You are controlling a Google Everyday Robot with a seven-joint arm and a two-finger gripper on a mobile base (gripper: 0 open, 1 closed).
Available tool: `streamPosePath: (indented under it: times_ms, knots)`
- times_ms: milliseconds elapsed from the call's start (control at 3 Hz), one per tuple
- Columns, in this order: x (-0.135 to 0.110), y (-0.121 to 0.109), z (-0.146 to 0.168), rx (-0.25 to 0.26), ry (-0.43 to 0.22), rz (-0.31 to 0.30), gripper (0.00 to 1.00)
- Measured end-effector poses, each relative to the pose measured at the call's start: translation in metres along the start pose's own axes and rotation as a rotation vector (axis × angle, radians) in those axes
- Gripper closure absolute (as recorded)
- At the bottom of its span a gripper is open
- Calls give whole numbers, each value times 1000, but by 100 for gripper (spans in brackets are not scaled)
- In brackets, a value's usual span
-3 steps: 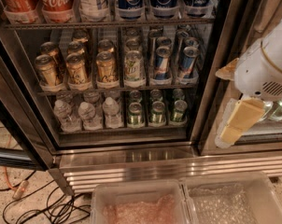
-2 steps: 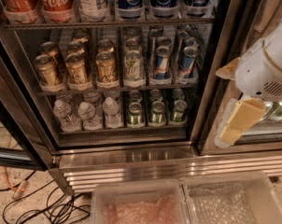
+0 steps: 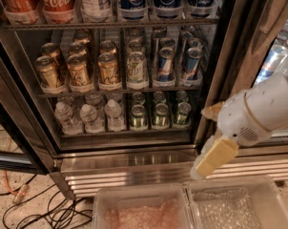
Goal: Pick green can from bottom shelf of fridge
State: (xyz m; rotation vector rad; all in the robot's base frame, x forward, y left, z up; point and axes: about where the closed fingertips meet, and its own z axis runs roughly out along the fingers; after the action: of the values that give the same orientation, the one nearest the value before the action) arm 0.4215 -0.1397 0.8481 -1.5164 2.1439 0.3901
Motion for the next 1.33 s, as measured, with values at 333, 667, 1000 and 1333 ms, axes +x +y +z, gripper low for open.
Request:
streamPosePath:
  times_ms: [333,667,1000,1333]
  knots:
    - [27,28,45,-64,-71,124,0]
    - [36,50,84,-111,-130,198,0]
    - [35,65,124,-137,-165,262,0]
    - [29,63,157,-119,-170,320,0]
